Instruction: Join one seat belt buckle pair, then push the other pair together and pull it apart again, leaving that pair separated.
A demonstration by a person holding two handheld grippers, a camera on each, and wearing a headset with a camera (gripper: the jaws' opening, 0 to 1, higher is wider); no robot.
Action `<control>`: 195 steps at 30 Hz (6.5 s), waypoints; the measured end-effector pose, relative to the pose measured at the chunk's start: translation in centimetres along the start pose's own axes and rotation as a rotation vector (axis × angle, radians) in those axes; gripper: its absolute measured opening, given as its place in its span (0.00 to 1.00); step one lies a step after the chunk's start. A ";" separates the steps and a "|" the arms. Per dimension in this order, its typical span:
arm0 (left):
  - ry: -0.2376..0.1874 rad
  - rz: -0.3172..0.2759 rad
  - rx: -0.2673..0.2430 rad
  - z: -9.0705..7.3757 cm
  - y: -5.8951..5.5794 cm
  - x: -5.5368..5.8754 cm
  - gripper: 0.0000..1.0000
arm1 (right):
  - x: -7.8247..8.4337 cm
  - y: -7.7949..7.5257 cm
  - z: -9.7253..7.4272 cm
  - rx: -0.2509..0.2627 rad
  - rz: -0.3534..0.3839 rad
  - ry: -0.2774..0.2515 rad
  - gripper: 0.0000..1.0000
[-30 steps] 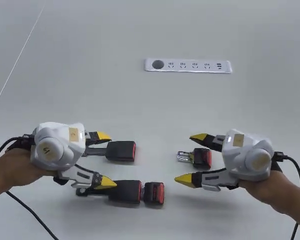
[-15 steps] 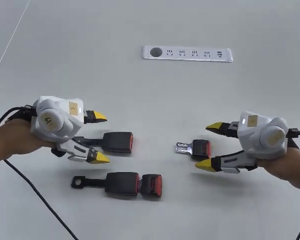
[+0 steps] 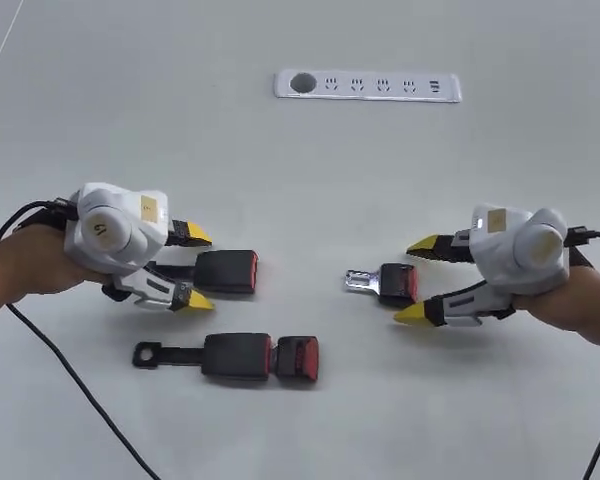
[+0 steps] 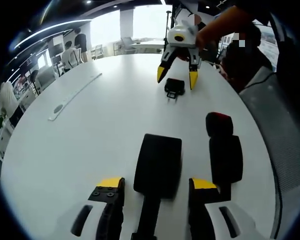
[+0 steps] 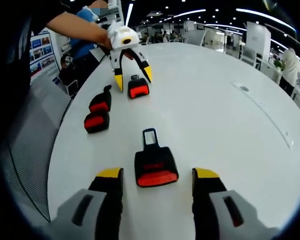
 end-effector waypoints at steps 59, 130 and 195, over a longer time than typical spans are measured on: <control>0.042 0.097 0.029 0.4 0.6 -0.4 0.33 | -3.6 0.5 4.0 -0.075 -0.131 -0.033 0.34; 0.108 0.098 0.043 0.5 0.9 -0.1 0.31 | -10.1 2.7 10.5 -0.099 -0.151 0.004 0.32; 0.137 0.120 0.057 0.3 0.2 -1.0 0.32 | -5.8 1.2 6.6 -0.077 -0.158 0.028 0.34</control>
Point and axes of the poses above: the centre of the closed fingertips' face, and the gripper's own axes: z roughly forward along the fingers, y roughly to its left, x roughly out of its underside, the point moved 8 cm from there along -z, roughly backward along the fingers, and after that the axes turned 5 degrees about x, right-handed, at the moved point
